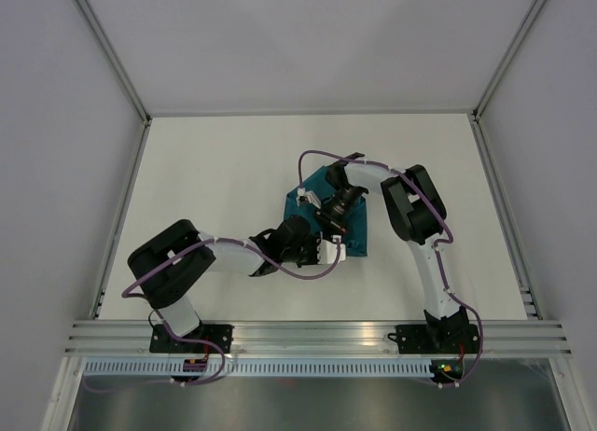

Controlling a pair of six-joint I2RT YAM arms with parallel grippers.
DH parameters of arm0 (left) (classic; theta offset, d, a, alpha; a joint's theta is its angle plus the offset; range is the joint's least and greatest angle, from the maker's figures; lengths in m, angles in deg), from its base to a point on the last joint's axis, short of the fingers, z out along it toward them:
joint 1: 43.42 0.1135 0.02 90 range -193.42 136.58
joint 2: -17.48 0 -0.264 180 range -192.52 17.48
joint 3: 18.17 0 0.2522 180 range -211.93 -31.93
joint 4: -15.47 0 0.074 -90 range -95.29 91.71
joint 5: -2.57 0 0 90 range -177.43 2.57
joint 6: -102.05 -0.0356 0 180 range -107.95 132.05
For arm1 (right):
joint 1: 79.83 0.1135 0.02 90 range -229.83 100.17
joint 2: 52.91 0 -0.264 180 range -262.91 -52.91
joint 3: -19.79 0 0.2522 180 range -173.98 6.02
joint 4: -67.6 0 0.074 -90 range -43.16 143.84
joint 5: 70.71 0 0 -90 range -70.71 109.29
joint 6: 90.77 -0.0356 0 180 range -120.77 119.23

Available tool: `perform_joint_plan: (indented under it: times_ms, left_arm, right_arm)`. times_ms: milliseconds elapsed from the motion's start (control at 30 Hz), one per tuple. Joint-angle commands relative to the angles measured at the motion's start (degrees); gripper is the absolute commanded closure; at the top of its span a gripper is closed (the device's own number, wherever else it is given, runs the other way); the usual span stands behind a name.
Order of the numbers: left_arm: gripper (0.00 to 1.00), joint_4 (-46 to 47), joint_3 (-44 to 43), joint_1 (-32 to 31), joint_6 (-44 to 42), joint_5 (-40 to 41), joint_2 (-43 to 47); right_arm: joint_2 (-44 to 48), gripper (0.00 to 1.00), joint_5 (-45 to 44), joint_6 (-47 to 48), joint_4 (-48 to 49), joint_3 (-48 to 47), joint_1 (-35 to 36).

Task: Fold the napkin, place the utensils inside, and roll it up
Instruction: Roll the napkin at the center of the board.

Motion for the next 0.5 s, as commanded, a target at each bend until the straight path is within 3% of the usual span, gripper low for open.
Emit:
perform_joint_plan:
  times_ms: [0,200,300,467]
  left_arm:
    - [0.98,-7.9,-2.1,0.6,1.9,-5.0,-2.7]
    - [0.98,-13.1,-4.3,2.0,3.6,-10.3,-2.6]
    - [0.98,-16.3,-6.1,3.2,4.9,-13.3,-2.8]
    - [0.98,-20.4,-8.7,5.5,6.7,-18.4,-3.2]
  right_arm:
    - [-2.2,0.86,-4.8,3.1,6.2,1.2,0.8]
    - [1.6,0.60,-4.6,1.1,8.9,3.8,0.7]
    - [4.0,0.52,-4.7,-0.4,10.7,5.0,0.3]
    - [8.8,0.49,-4.3,-2.9,13.8,7.3,-0.9]
